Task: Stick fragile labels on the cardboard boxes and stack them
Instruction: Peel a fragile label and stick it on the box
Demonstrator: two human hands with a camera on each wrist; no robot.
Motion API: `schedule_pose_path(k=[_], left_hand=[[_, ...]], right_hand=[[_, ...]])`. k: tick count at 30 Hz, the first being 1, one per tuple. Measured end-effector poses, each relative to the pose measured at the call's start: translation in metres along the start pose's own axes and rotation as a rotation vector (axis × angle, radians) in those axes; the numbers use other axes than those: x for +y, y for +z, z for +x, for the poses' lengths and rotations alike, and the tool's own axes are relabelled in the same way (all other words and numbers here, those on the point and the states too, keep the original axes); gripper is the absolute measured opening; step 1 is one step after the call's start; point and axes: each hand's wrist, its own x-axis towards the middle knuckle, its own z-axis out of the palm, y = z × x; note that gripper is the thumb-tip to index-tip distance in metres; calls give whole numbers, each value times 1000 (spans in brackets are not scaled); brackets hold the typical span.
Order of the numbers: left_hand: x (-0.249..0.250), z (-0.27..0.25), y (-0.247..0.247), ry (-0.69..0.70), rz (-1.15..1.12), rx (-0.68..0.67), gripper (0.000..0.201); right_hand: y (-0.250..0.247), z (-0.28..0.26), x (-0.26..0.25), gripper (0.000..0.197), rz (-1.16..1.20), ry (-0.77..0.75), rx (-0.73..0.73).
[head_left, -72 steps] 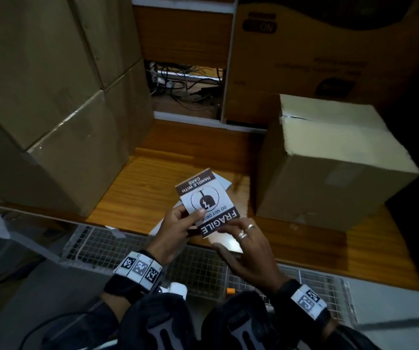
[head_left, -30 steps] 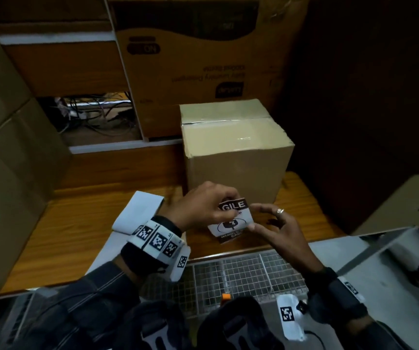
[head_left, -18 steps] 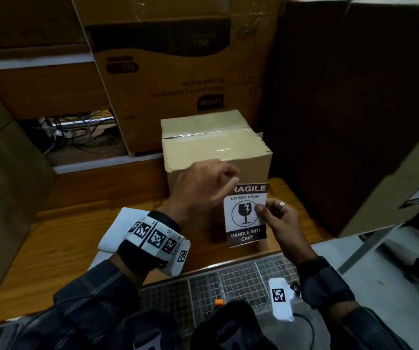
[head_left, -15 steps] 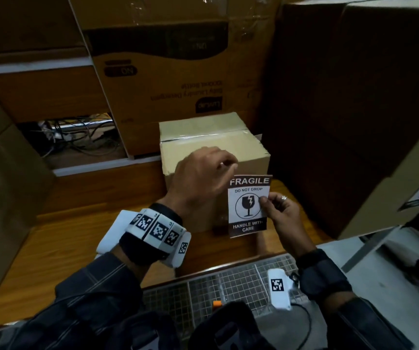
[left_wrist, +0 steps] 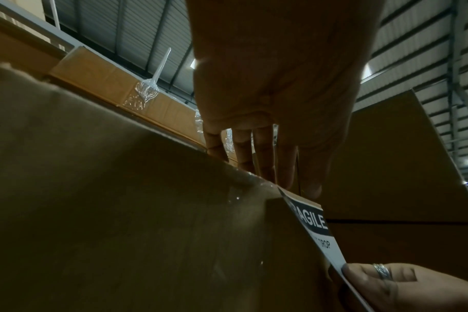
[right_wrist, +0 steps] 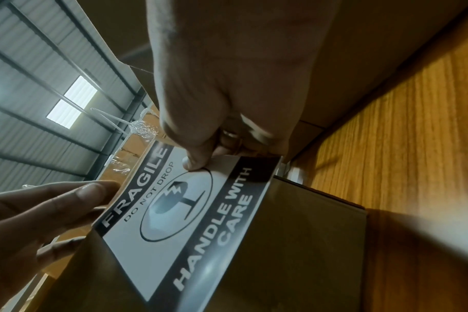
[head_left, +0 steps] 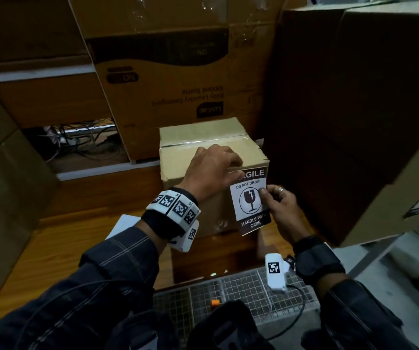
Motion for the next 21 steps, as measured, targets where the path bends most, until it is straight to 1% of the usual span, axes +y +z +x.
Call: schedule_pose_path(k=[4,10,14,21], left_hand=[[0,2,4,-19,9,32,28],[2,5,11,-57,26,69,25],[5,6,14,-56,60,85,26],[6,6,17,-56,52,124,19]], right_hand=[[0,2,4,13,2,15,-7],[4,4,0,10,35,53,9],[3,3,0,9,43,68,13],[5,3,-1,9,49,80,24]])
